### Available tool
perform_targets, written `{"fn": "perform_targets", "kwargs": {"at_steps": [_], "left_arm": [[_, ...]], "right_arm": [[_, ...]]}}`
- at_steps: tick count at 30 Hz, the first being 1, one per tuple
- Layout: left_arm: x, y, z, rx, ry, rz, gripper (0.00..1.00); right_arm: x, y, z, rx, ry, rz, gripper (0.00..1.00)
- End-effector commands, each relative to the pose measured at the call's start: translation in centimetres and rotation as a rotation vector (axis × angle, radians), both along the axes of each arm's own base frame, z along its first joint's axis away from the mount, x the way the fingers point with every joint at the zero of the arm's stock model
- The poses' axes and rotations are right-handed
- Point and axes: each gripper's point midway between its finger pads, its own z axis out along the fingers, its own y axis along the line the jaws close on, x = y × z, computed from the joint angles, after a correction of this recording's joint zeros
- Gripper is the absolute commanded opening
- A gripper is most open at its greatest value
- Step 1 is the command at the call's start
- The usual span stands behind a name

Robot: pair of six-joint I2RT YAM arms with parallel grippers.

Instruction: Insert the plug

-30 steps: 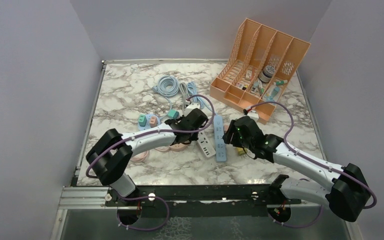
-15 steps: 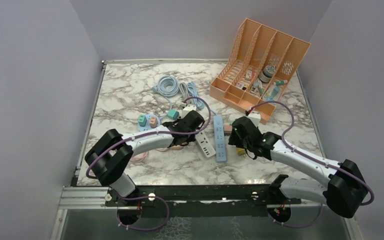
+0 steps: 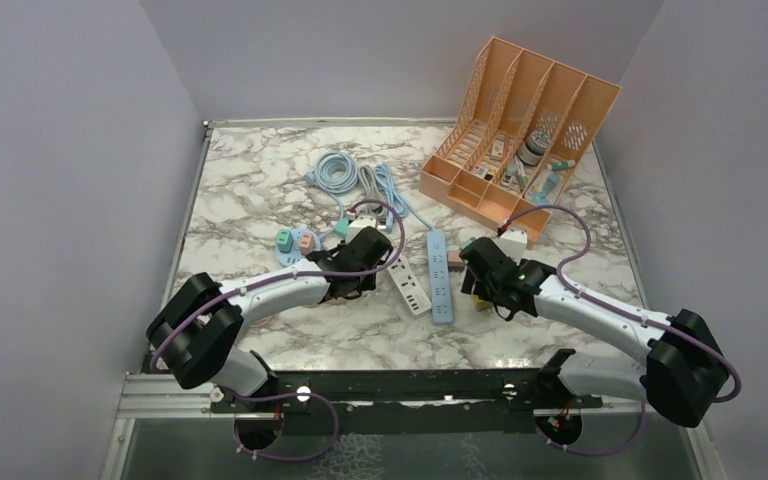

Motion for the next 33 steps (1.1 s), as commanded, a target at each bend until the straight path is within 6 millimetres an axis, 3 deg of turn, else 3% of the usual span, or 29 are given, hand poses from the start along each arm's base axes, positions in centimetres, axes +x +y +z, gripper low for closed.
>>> {"fn": "perform_targets", "kwargs": {"at_steps": [1, 10, 16, 20, 26, 33], "left_arm": [[-1.6, -0.2, 1.0, -0.047, 0.043, -0.067, 0.38], [-1.7, -3.8, 6.8, -0.274, -0.062, -0.207, 0.53], [-2.1, -4.4, 8.5, -0.349, -0.1, -0.245, 0.56], [-2.4, -4.1, 9.0, -0.374, -0.121, -0.253, 0.6], [-2.9, -3.6, 10.0, -0.414, -0.142, -0.264, 0.66], [-2.8, -4.4, 11.9, -0.532, -0.166, -0.272, 0.73]], "right_arm": [[-0.6, -0.3, -1.6, -0.024, 0.05, -0.014, 0.7], [-1.0, 0.4, -3.8, -0.055, 0.12, 0.056, 0.64], [-0.9, 0.0, -4.8, -0.097, 0.152, 0.068, 0.62], [-0.5, 0.1, -5.0, -0.097, 0.146, 0.076, 0.53], [0.8, 0.8, -2.6, -0.039, 0.047, 0.077, 0.44], [2.9, 4.0, 3.8, 0.161, -0.192, 0.187, 0.42]]}}
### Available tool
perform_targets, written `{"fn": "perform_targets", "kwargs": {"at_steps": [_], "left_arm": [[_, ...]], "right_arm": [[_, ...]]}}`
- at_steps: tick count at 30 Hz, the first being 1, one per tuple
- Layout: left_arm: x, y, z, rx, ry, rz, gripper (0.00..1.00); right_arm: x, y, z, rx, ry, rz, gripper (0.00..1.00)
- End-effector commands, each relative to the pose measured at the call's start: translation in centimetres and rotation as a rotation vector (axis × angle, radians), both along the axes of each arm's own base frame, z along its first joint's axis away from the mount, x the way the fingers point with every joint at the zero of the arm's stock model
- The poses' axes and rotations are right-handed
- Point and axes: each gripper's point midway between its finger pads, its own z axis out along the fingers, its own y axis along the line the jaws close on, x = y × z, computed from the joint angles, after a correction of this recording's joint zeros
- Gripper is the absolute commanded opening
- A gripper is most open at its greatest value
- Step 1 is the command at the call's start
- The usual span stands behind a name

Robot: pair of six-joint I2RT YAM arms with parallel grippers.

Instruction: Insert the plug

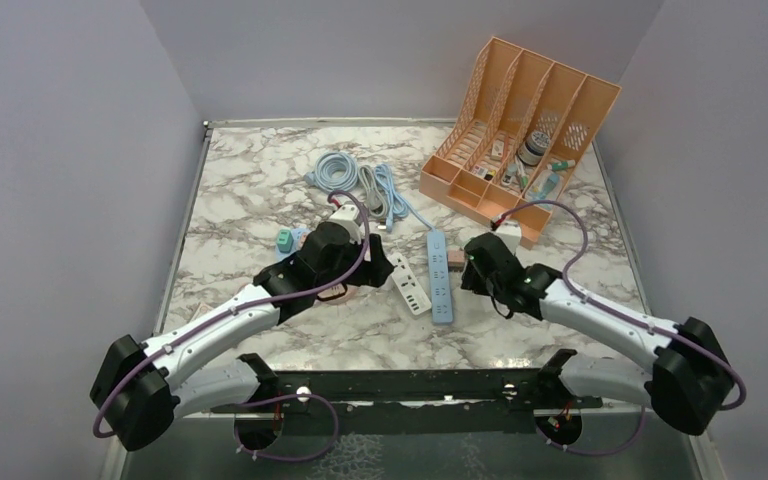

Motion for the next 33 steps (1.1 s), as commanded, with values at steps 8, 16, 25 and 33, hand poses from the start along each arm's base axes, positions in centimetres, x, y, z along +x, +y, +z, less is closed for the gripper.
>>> {"fn": "perform_targets", "kwargs": {"at_steps": [8, 16, 25, 33], "left_arm": [[-0.4, -2.6, 6.2, -0.294, -0.116, -0.089, 0.81], [0.2, -4.4, 9.3, -0.39, -0.284, -0.174, 0.82], [2.4, -6.9, 9.1, -0.303, -0.373, -0.087, 0.83], [4.2, -7.8, 8.3, -0.386, -0.336, 0.054, 0.67]], "right_arm": [[2.4, 7.7, 12.5, 0.515, -0.365, 0.202, 0.41], [1.8, 11.7, 17.4, 0.921, -0.306, 0.155, 0.38], [3.8, 14.1, 17.5, 1.053, -0.208, 0.04, 0.37], [4.4, 14.2, 17.1, 1.12, -0.173, -0.05, 0.37]]}}
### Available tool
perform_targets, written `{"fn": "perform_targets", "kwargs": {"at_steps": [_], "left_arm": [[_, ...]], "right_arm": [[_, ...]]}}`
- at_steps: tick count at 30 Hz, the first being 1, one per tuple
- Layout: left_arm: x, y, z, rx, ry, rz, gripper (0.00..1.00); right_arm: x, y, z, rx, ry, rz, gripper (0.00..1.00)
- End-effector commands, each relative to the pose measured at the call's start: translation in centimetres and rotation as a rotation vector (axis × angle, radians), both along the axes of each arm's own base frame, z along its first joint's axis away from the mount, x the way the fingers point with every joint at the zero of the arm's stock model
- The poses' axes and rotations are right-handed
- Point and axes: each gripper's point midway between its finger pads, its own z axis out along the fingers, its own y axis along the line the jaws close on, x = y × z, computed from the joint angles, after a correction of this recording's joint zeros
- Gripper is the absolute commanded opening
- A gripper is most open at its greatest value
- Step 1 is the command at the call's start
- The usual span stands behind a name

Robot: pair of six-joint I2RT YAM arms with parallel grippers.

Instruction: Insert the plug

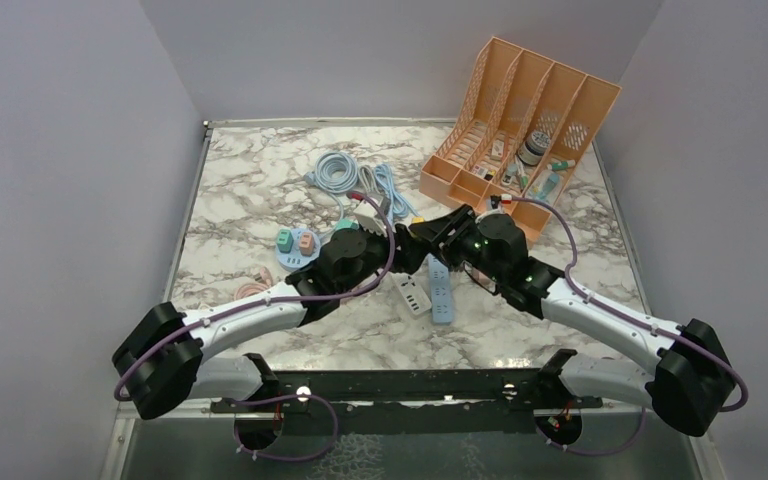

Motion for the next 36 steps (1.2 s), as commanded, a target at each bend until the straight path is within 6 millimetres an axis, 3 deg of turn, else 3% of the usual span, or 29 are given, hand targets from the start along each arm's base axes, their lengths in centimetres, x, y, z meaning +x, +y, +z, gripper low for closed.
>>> {"fn": "perform_targets", "kwargs": {"at_steps": [1, 5, 7, 10, 13, 14, 16, 19, 22, 28, 36], "left_arm": [[2.2, 0.4, 2.7, -0.131, -0.039, 0.149, 0.65], [2.9, 1.1, 3.6, -0.161, -0.098, 0.223, 0.5], [2.6, 0.9, 4.5, -0.175, -0.162, 0.219, 0.49], [2.6, 0.5, 4.4, -0.163, -0.184, 0.204, 0.43], [2.6, 0.2, 4.0, -0.153, -0.191, 0.194, 0.25], [2.5, 0.1, 3.9, -0.145, -0.196, 0.185, 0.2], [2.3, 0.0, 3.8, -0.138, -0.203, 0.17, 0.15], [1.9, 0.3, 3.8, -0.138, -0.207, 0.14, 0.14], [1.5, 0.7, 3.6, -0.148, -0.174, 0.076, 0.14], [-0.5, 0.7, 4.3, -0.202, -0.077, -0.143, 0.12], [-5.4, 0.4, 6.9, -0.246, 0.038, -0.46, 0.12]], "right_arm": [[0.7, 0.3, 2.5, 0.098, -0.002, -0.034, 0.37], [0.6, 0.3, 2.1, 0.098, 0.021, -0.037, 0.37], [0.6, 0.4, 1.7, 0.087, 0.041, -0.034, 0.37], [0.5, 0.9, 1.8, 0.088, 0.055, -0.012, 0.37], [0.3, 1.4, 2.2, 0.09, 0.043, 0.023, 0.39], [0.1, 1.6, 2.4, 0.081, 0.038, 0.04, 0.42], [-0.2, 1.6, 2.9, 0.022, -0.027, 0.085, 0.59], [-0.4, 0.9, 3.9, -0.093, -0.177, 0.136, 0.76], [-0.8, -0.5, 5.3, -0.174, -0.29, 0.141, 0.84], [-2.9, -3.7, 8.2, -0.307, -0.493, 0.159, 0.86], [-7.2, -5.4, 10.2, -0.392, -0.625, 0.307, 0.84]]}}
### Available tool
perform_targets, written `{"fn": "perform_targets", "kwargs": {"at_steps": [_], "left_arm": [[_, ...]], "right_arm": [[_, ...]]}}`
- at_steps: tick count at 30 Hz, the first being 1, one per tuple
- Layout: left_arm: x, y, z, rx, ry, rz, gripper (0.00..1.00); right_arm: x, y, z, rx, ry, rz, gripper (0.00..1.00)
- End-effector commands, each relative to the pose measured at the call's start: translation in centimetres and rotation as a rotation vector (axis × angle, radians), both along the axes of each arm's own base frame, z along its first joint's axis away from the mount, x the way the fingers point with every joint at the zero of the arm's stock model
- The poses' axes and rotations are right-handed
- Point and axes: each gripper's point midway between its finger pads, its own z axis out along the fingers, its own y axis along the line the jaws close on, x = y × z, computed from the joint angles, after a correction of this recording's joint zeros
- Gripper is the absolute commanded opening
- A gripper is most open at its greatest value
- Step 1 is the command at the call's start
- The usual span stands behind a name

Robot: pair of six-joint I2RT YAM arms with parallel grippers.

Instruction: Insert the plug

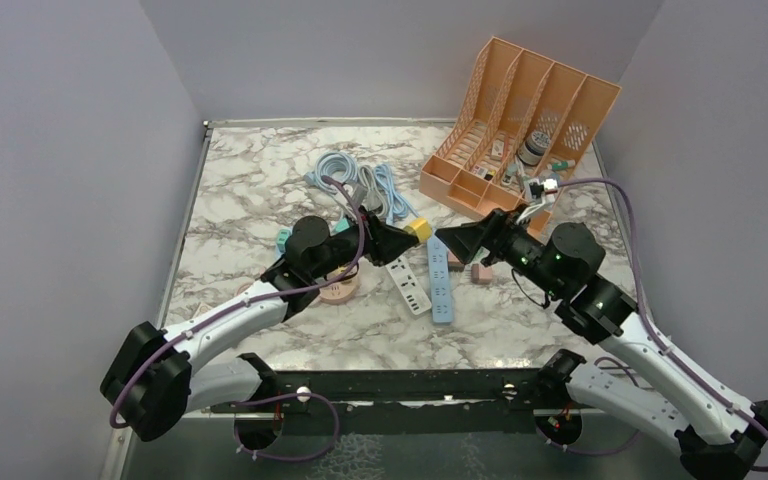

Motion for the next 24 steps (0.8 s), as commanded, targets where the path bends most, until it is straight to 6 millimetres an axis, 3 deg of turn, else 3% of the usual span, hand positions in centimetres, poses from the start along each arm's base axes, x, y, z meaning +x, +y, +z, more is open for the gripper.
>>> {"fn": "perform_targets", "kwargs": {"at_steps": [1, 6, 11, 19, 24], "left_arm": [[-5.6, -1.4, 3.5, -0.067, 0.054, -0.339, 0.12], [-8.0, -1.8, 6.0, -0.098, 0.054, -0.494, 0.11], [-9.0, -1.8, 7.0, -0.107, 0.06, -0.565, 0.1], [-10.4, -1.5, 9.1, -0.132, 0.044, -0.63, 0.1], [-11.1, -1.1, 9.8, -0.14, 0.028, -0.652, 0.1]], "right_arm": [[-2.6, -0.4, 0.0, -0.119, -0.053, 0.118, 0.84], [-4.6, -0.3, 0.9, -0.094, -0.075, 0.202, 0.81], [-6.9, 0.3, 2.2, -0.042, -0.1, 0.309, 0.76], [-7.3, 1.5, 1.0, 0.024, -0.022, 0.361, 0.7], [-8.5, 2.6, 1.8, 0.077, -0.08, 0.468, 0.63]]}}
